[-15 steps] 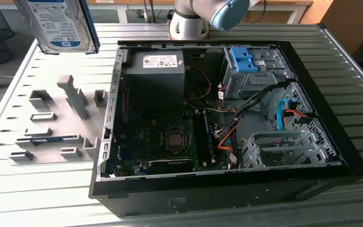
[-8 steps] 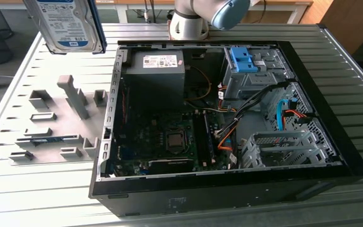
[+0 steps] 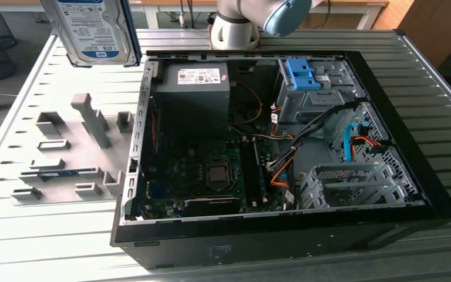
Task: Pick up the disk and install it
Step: 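Pick up the disk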
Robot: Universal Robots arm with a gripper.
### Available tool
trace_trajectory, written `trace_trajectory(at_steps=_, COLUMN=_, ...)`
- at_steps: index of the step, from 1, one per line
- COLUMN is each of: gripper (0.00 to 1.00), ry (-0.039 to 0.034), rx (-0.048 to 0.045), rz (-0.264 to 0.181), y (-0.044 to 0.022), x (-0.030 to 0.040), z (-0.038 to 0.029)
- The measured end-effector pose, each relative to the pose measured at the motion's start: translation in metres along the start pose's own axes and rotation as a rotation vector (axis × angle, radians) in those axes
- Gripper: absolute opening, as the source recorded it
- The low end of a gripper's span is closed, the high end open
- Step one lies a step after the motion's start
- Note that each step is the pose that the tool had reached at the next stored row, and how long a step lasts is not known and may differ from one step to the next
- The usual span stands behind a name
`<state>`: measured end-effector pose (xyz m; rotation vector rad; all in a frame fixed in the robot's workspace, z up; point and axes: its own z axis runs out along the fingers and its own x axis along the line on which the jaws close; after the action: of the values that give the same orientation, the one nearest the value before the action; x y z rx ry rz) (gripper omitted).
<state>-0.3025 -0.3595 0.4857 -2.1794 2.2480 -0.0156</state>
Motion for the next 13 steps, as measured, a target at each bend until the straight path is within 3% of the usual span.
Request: trace_trajectory(at_steps=13, gripper=0.36, ry=0.0001, rx=-0.0001, rz=0.000, y=-0.0257, x=-0.0008, z=0.0003)
